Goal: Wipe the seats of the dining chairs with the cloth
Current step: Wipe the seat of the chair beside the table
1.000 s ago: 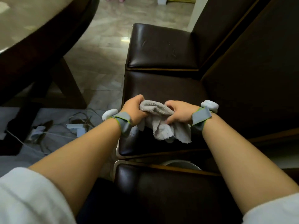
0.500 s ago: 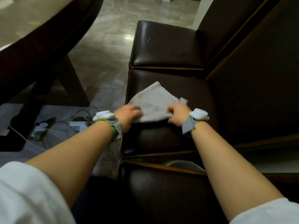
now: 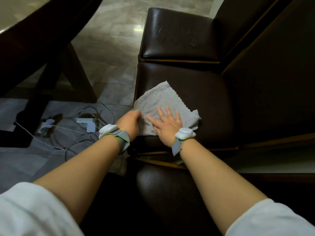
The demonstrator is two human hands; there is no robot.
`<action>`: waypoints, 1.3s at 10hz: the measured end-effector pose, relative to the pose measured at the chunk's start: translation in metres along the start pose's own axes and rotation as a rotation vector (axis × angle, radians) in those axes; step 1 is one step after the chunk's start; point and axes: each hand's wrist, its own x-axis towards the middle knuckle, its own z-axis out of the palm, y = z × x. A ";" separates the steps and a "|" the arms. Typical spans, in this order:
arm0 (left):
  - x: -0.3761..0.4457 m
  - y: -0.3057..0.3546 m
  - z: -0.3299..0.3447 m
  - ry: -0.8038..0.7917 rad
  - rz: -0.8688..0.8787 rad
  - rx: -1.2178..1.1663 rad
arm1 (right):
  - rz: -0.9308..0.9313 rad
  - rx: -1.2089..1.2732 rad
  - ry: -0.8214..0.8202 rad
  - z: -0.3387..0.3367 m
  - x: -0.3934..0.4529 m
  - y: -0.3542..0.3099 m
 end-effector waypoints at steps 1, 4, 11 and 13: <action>-0.010 0.002 0.001 0.004 -0.097 -0.051 | -0.188 -0.064 -0.078 0.011 -0.017 -0.023; -0.036 0.001 -0.001 -0.004 -0.031 -0.020 | 0.631 0.201 0.075 -0.005 -0.039 0.112; -0.052 0.001 -0.005 -0.026 -0.079 -0.043 | 0.953 0.205 0.231 -0.005 -0.033 0.102; -0.044 0.015 0.002 0.018 -0.171 -0.014 | 0.274 0.083 0.070 0.013 -0.013 -0.019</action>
